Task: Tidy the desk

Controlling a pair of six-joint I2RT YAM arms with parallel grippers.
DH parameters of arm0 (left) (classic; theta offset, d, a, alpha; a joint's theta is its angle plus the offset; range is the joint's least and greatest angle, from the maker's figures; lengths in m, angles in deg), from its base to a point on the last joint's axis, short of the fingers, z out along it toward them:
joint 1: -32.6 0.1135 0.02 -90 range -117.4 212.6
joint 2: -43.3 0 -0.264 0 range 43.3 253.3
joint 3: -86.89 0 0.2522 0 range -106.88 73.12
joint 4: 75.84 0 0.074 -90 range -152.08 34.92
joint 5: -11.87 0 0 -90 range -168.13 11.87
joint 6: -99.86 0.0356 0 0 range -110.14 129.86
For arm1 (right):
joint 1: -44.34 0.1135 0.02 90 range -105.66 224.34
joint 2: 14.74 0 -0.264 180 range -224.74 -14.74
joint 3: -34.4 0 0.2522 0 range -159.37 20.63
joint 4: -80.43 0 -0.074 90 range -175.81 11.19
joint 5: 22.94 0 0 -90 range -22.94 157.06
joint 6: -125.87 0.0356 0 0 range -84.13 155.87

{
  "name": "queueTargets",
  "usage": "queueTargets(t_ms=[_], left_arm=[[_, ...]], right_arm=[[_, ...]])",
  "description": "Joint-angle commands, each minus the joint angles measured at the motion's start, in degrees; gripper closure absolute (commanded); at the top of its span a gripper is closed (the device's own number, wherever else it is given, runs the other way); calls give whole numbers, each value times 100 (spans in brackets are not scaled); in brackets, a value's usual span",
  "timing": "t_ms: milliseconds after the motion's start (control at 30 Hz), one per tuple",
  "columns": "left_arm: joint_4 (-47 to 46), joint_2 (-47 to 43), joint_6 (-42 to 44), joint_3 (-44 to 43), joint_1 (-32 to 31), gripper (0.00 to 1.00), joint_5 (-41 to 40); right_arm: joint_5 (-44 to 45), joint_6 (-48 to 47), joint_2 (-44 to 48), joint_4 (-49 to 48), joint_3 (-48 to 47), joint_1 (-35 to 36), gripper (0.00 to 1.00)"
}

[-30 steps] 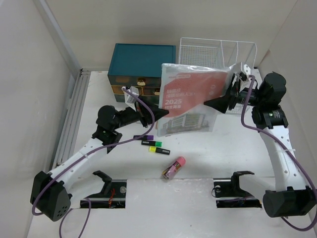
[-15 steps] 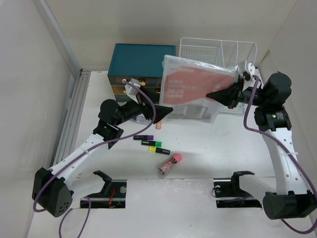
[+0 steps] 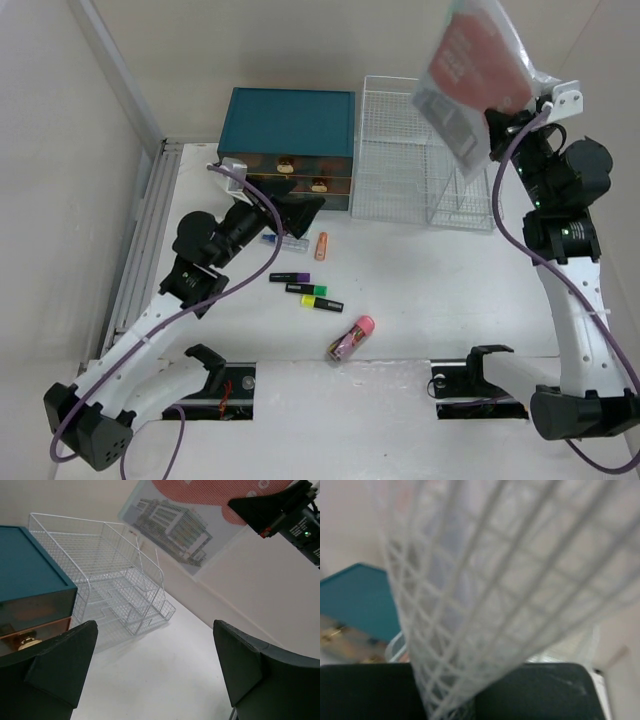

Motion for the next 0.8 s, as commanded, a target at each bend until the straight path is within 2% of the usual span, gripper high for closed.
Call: queueTargets(t_ms=[0, 67, 200, 433, 767], left_arm=[[281, -279, 82, -193, -5, 0, -319], [404, -358, 82, -141, -5, 0, -267], [466, -464, 82, 26, -5, 0, -267], [518, -622, 82, 132, -5, 0, -82], [571, -974, 82, 493, -5, 0, -82]], right_arm=[[2033, -130, -70, -1059, 78, -46, 100], [2698, -130, -131, -1271, 193, 15, 100], [3474, -270, -254, -1904, 449, 77, 100], [3652, -323, -807, -2642, 852, 138, 100], [3529, -332, -2046, -3047, 739, 464, 100]])
